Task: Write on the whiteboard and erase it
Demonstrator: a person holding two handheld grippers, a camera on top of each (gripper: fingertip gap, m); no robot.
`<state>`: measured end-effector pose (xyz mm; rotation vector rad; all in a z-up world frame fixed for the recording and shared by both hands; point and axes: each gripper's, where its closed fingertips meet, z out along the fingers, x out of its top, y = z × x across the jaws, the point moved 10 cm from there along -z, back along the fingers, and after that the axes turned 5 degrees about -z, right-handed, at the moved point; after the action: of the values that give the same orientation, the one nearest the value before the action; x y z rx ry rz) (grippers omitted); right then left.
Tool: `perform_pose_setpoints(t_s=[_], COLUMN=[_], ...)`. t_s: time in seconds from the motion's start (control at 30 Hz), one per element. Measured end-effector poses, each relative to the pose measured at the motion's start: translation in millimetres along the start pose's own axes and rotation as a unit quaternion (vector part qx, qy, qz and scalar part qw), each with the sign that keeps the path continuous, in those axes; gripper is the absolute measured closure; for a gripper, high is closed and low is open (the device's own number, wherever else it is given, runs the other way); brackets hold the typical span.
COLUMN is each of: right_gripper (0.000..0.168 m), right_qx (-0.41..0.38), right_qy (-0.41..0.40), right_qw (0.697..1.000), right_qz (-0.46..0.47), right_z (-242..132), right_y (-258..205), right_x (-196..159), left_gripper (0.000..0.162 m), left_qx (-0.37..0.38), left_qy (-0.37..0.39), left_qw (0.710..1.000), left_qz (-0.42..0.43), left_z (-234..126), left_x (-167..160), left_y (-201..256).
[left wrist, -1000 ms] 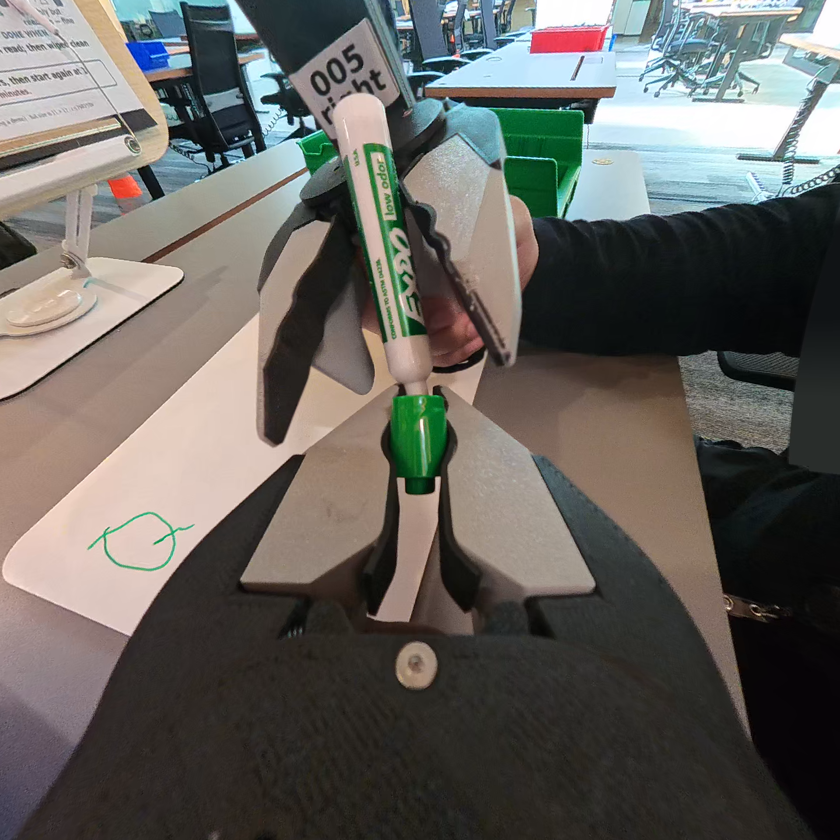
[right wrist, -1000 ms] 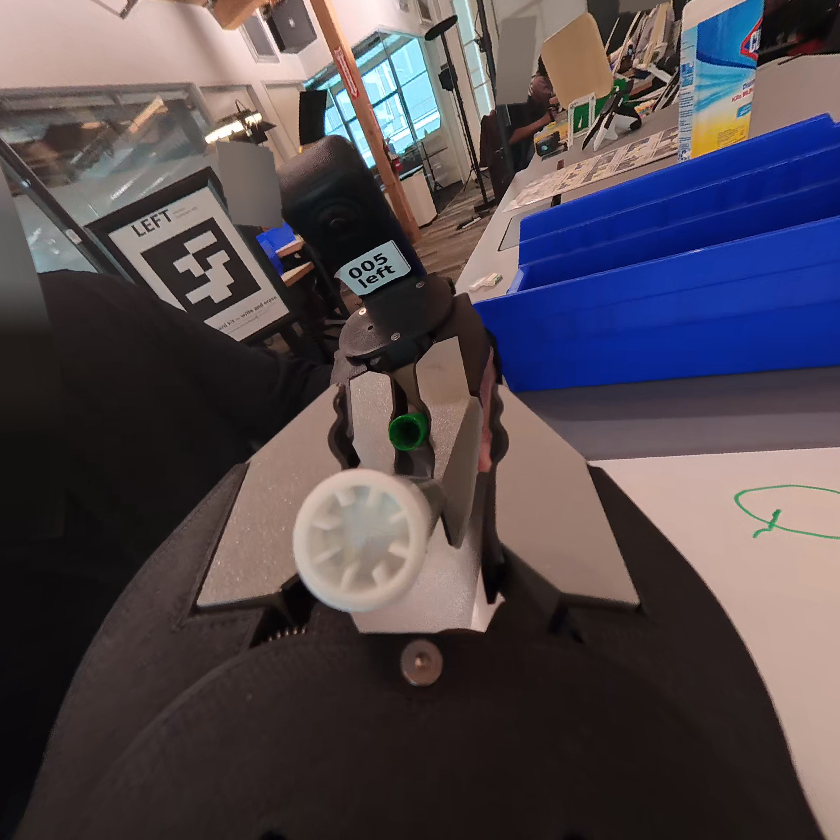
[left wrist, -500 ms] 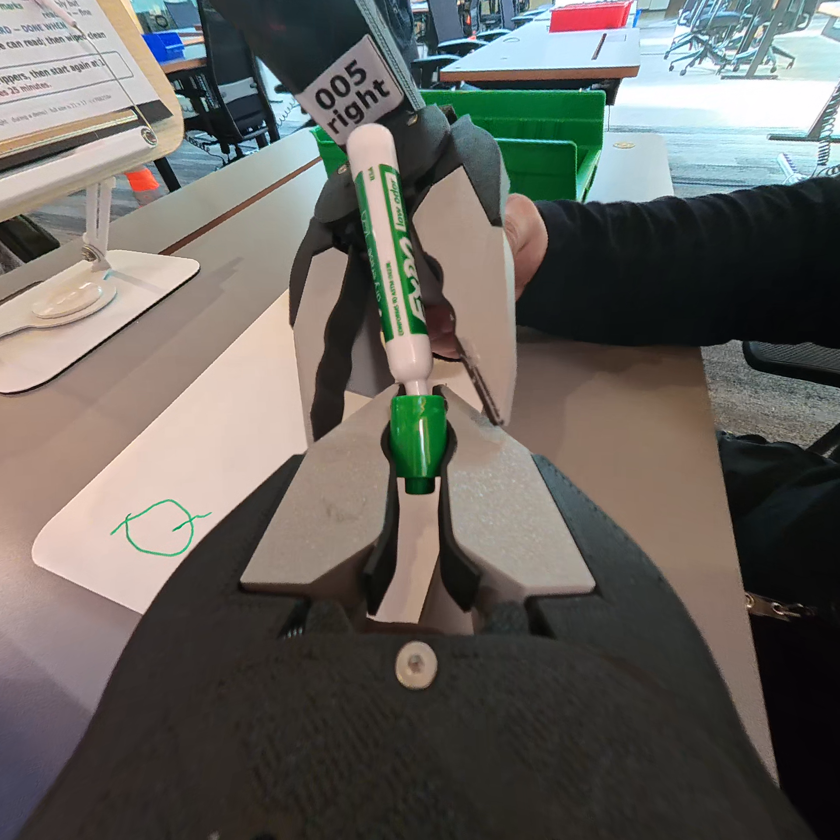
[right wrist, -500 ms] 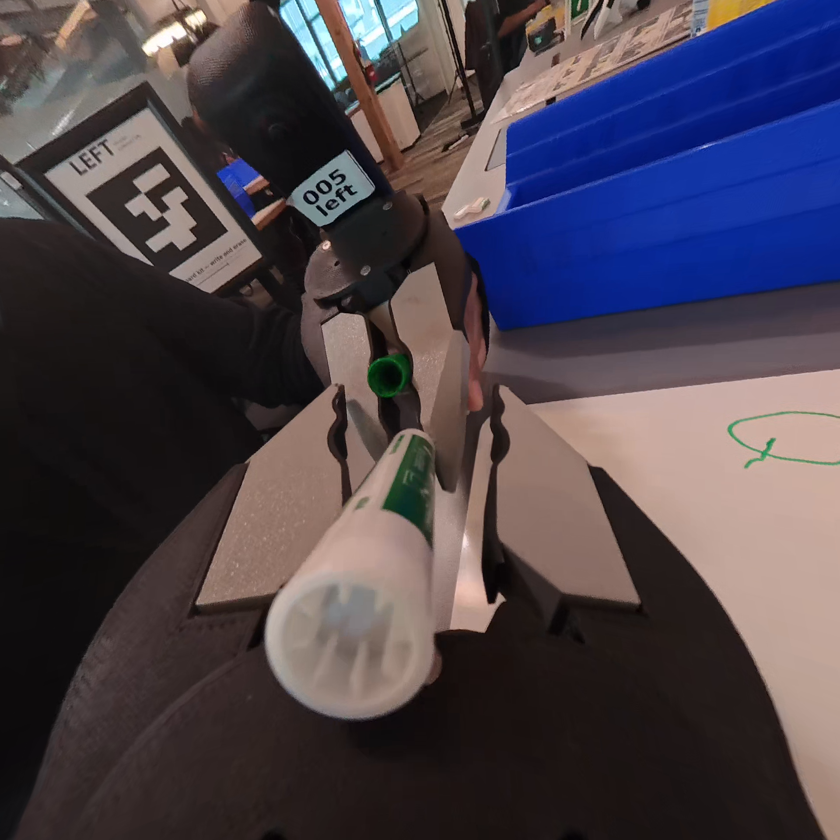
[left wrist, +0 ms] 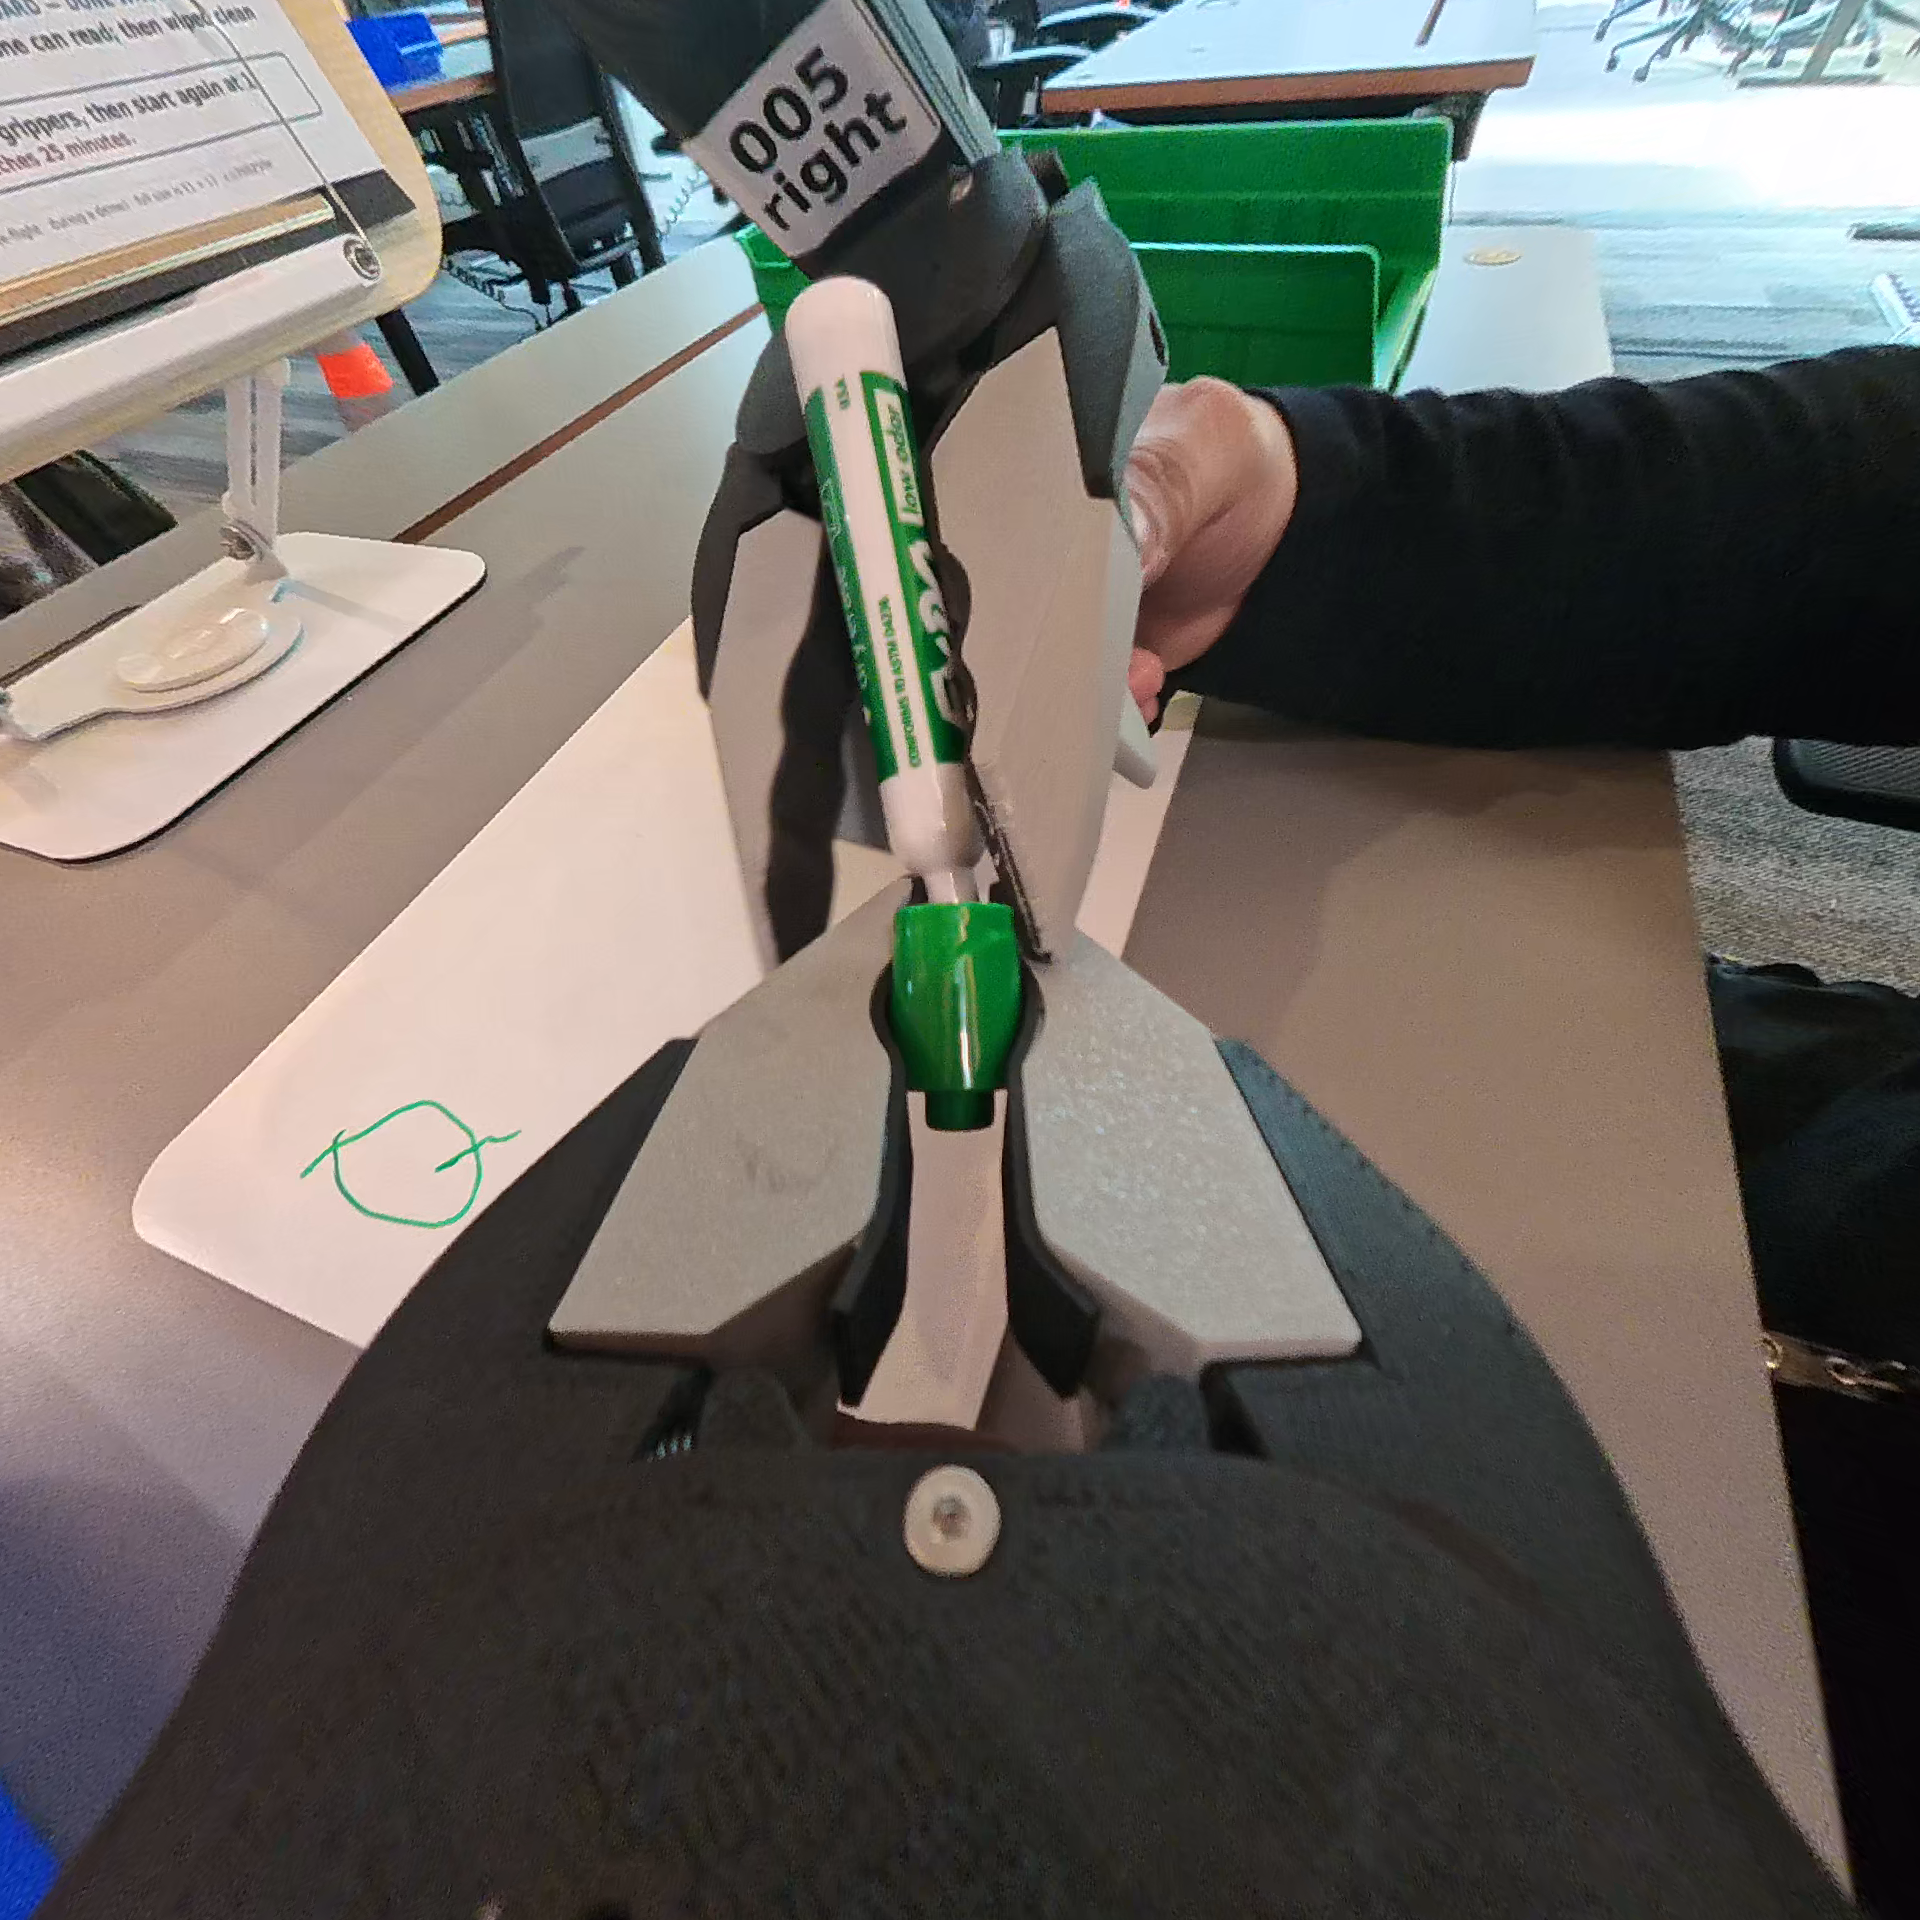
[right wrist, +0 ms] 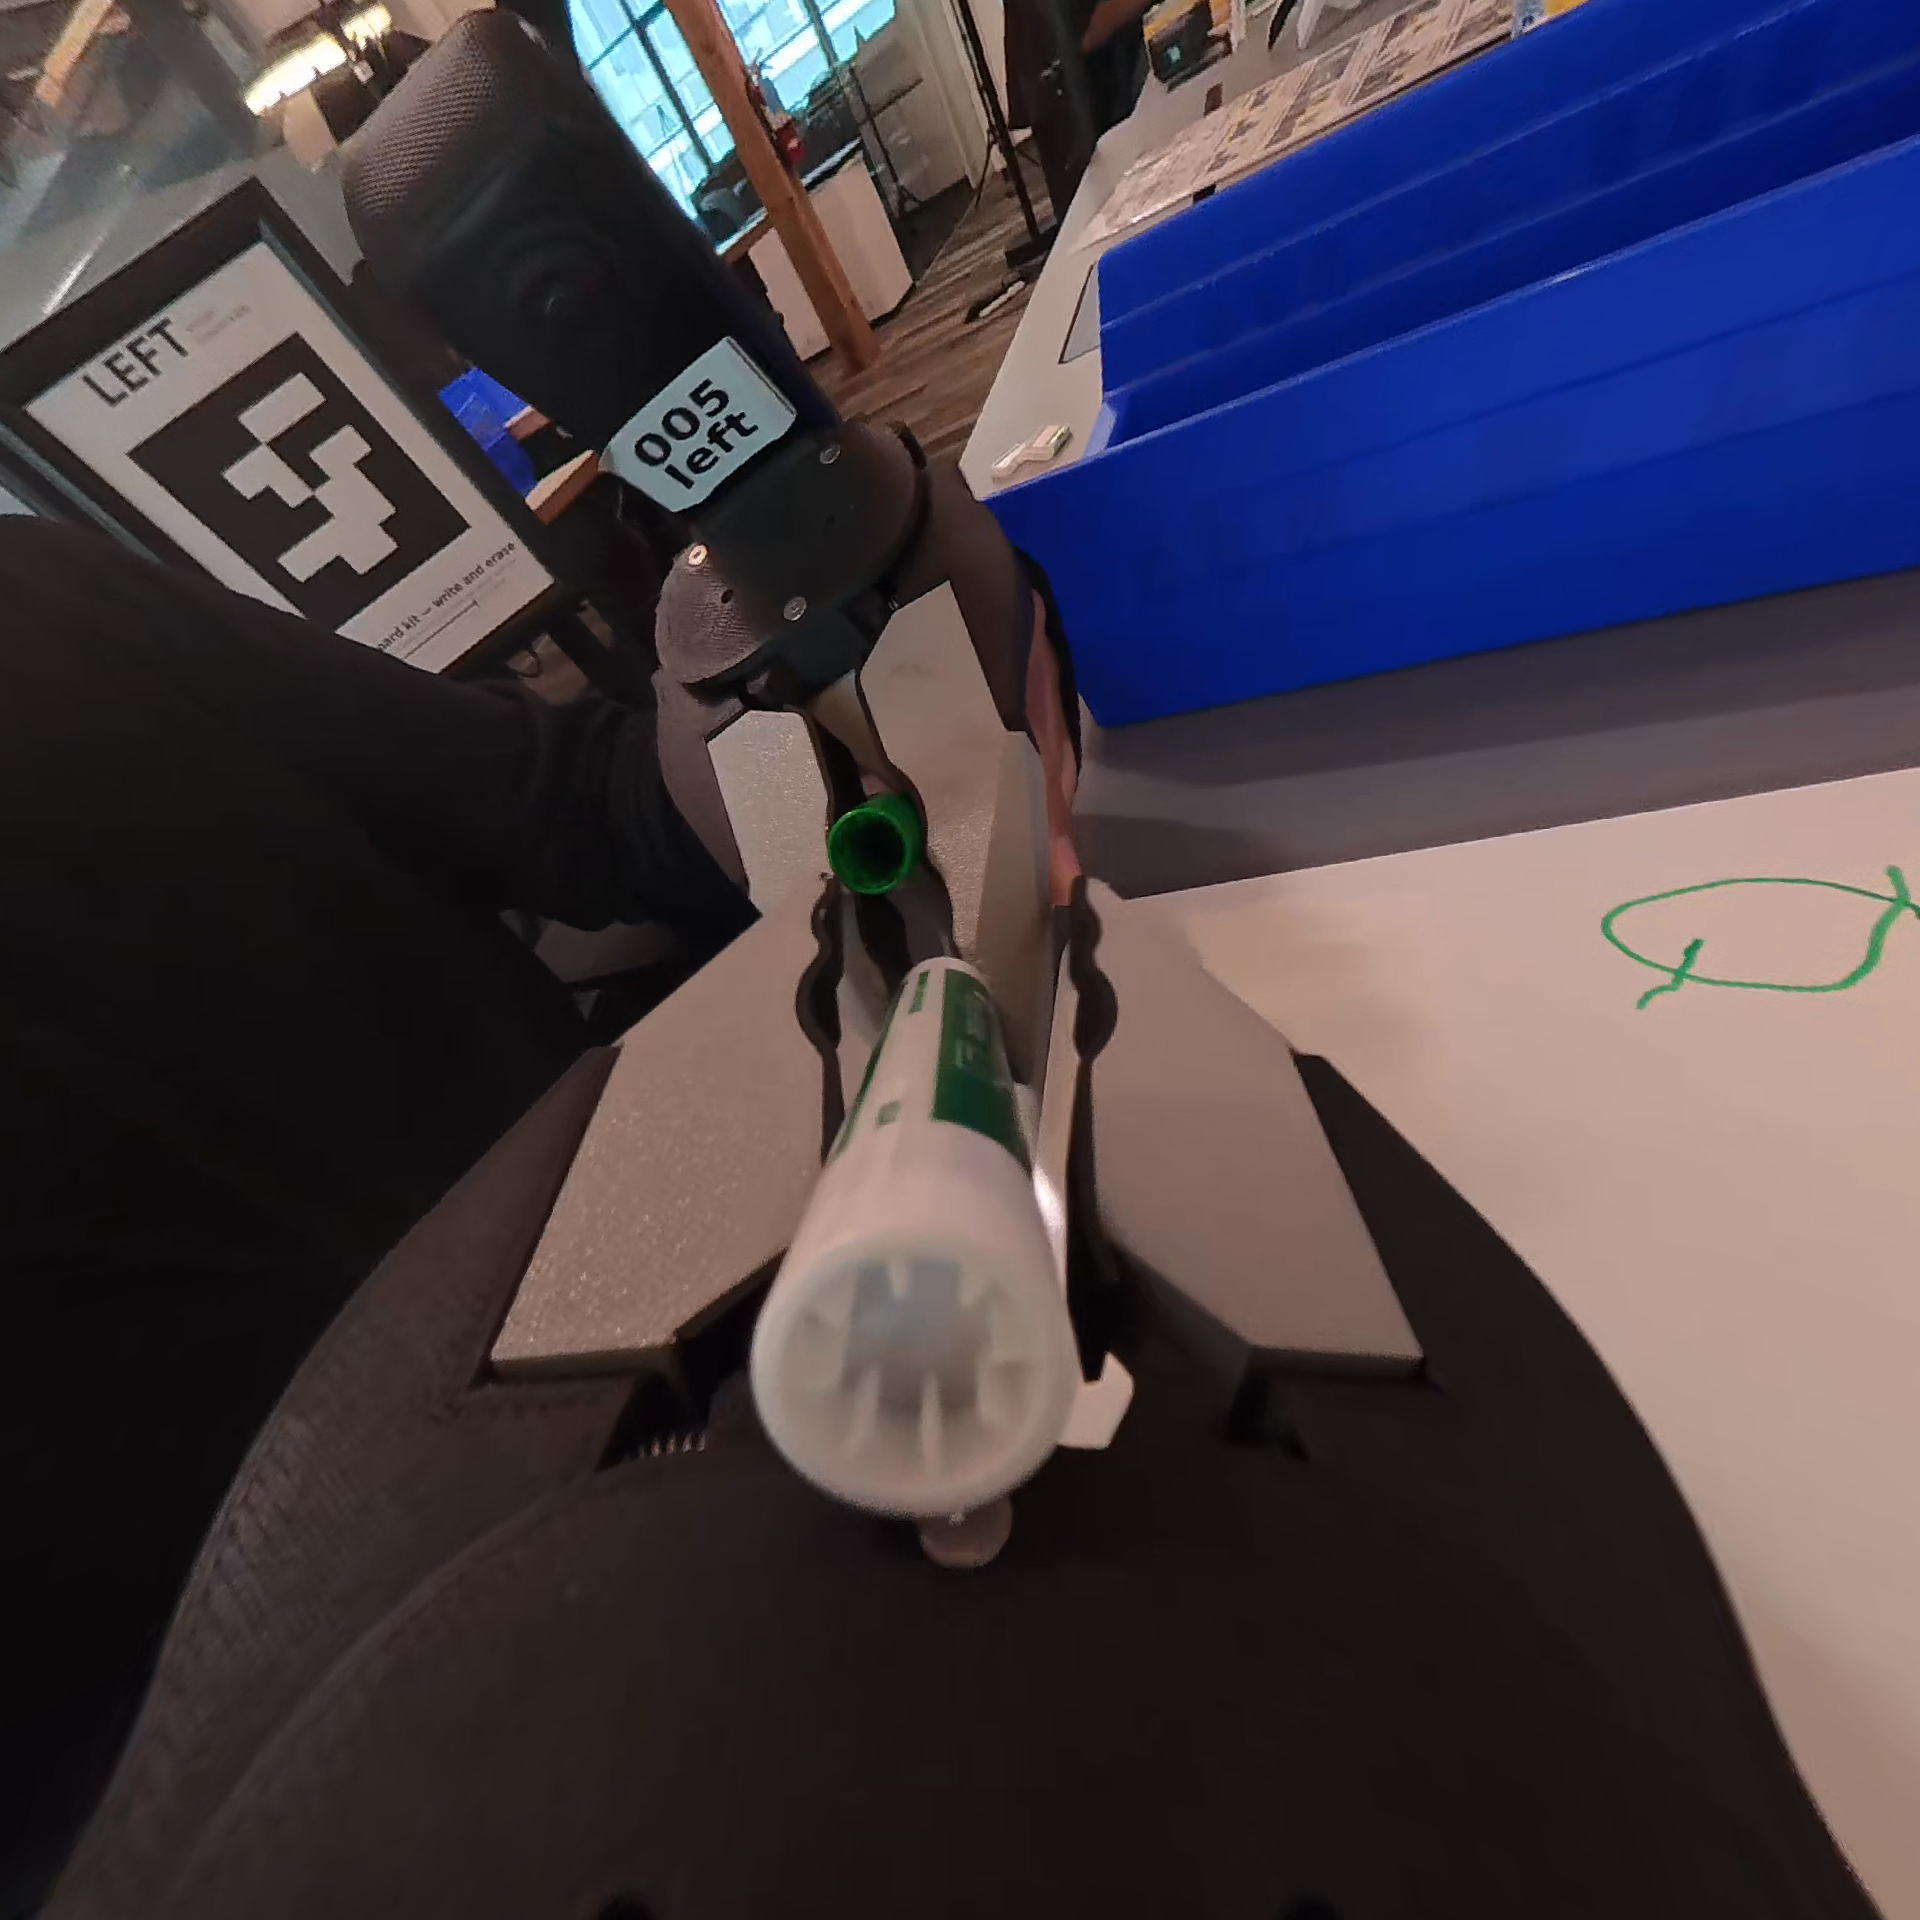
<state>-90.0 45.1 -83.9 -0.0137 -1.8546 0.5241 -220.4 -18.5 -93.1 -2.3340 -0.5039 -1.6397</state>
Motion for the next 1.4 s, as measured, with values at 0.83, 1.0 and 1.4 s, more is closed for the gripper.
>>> perform_pose_setpoints(t_s=[0.83,1.0,1.4], right_gripper=[0.144,0.145,0.146], right_qx=[0.007,-0.005,-0.009], right_qy=[0.015,-0.003,0.046], right_qw=[0.999,0.999,0.998], right_qz=[0.046,0.031,0.043], right_z=[-6.8,-7.1,-16.8], right_y=[8.4,7.9,13.2], right_x=[-2.7,-4.6,-1.8], left_gripper=[0.152,0.152,0.153], left_qx=[0.002,0.001,0.024], left_qy=[0.015,0.003,-0.001], left_qw=[1.0,1.0,0.999], left_qz=[-0.019,-0.02,-0.024], left_z=[-1.0,1.0,-1.9], left_x=[0.4,-1.4,-2.8], left_y=[-3.8,-3.5,-9.2])
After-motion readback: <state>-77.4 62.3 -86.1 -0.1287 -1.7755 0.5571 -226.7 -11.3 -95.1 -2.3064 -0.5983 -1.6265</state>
